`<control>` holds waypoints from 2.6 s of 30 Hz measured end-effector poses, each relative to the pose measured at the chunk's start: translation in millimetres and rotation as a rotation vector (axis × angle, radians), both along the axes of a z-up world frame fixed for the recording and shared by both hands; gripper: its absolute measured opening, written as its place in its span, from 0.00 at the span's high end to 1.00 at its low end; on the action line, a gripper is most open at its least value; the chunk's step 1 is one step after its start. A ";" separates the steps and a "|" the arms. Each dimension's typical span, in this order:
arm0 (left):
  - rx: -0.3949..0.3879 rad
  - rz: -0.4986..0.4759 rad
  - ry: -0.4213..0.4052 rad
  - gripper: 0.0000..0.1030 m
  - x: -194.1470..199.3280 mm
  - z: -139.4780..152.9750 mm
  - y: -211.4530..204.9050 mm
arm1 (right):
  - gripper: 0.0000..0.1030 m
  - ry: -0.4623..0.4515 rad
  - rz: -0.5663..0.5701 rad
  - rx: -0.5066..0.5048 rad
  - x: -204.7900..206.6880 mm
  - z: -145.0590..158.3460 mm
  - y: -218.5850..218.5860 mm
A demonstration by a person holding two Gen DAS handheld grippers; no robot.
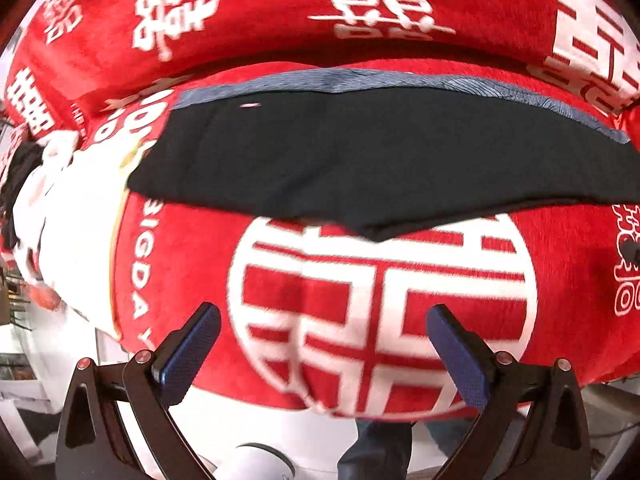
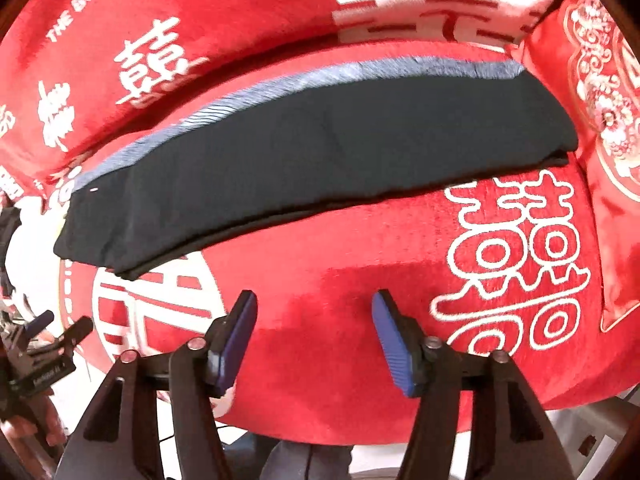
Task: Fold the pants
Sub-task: 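Release the trousers and pull both grippers back from the fold, then move both grippers to the folded edge of the black trouser strip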
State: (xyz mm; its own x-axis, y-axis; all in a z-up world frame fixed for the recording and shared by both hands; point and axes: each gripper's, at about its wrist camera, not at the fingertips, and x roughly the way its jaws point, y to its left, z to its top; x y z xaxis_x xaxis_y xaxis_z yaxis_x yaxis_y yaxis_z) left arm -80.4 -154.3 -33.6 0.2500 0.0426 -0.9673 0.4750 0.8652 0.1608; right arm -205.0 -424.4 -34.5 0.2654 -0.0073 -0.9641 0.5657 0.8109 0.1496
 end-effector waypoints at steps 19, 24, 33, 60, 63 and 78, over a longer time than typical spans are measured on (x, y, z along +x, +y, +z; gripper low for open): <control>-0.041 -0.006 -0.016 0.00 15.2 30.1 -10.0 | 0.34 -0.039 0.034 -0.068 0.4 59.1 -58.7; -0.071 -0.035 -0.091 0.00 49.5 46.3 -60.0 | 0.28 -0.149 -0.012 -0.197 13.9 109.6 -123.1; -0.049 -0.012 0.009 0.00 54.8 2.8 -126.4 | 0.28 -0.016 -0.164 -0.002 0.0 25.4 -174.9; -0.020 0.240 0.033 0.00 20.3 38.2 -80.1 | 0.25 0.128 -0.029 0.129 39.8 -63.6 -164.7; -0.017 0.234 0.020 0.00 20.7 42.3 -81.3 | 0.25 0.124 -0.029 0.134 37.3 -64.4 -166.4; -0.010 0.186 -0.071 0.00 53.2 69.6 -90.6 | 0.22 0.117 -0.015 0.143 32.9 -62.2 -168.9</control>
State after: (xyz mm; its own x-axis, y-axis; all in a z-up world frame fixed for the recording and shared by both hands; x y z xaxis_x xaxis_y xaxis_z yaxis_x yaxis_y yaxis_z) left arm -27.2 -244.8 36.1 0.3063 0.0847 -0.9482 0.2947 0.9387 0.1790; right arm -172.1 -593.3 -96.7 0.1526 0.1293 -0.9798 0.5980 0.7772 0.1957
